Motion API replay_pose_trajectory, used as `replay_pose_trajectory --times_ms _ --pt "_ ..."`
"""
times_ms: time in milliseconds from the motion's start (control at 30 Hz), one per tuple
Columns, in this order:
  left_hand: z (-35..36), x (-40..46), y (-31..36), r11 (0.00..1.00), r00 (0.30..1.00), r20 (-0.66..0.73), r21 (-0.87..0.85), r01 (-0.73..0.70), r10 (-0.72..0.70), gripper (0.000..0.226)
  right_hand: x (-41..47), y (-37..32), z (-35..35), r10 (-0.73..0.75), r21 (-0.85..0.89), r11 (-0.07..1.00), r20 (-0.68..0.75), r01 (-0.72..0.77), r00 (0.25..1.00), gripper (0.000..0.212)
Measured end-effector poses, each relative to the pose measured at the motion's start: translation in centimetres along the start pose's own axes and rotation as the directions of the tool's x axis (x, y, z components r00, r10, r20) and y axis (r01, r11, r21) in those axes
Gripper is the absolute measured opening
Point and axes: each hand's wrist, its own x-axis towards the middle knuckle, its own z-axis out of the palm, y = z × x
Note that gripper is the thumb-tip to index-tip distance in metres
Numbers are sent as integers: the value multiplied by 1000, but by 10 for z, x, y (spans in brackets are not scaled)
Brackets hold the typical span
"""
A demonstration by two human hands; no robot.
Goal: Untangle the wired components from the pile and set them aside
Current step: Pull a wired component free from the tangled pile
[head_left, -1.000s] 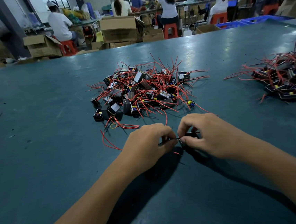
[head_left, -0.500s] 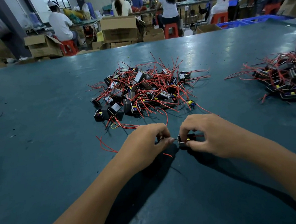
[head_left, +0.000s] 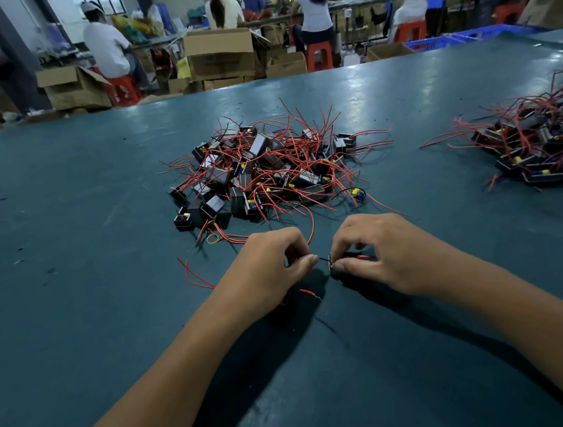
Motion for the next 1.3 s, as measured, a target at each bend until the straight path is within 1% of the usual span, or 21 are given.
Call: replay_pose_trajectory --times_ms 133,233,367,567,667,833,1067,1300 --pt "-7 -2 -2 998 997 -68 -40 -44 41 23 0 -1 0 5 -5 1000 4 -5 1000 3" --pt "-12 -4 2 991 992 -46 -48 -123 121 15 0 0 0 15 -6 1000 -1 -15 1000 5" --pt "-6 -6 8 989 989 -1 20 -149 149 17 0 1 1 13 -6 1000 -2 -13 1000 5" --pt "0 -6 15 973 981 -31 133 -187 192 10 1 2 1 -11 -11 1000 -8 11 1000 6" --pt "0 -6 16 975 982 -26 128 -182 186 4 1 4 0 -9 -15 1000 2 9 1000 6" --pt "-2 -7 16 977 986 20 131 -169 168 5 0 5 1 -16 -9 1000 17 17 1000 4" --pt "-6 -7 12 977 984 48 122 -175 171 5 1 2 3 -86 -149 985 28 90 996 5" --pt "-7 -7 11 978 982 80 106 -180 172 3 -2 0 -1 -124 -238 963 31 128 992 9"
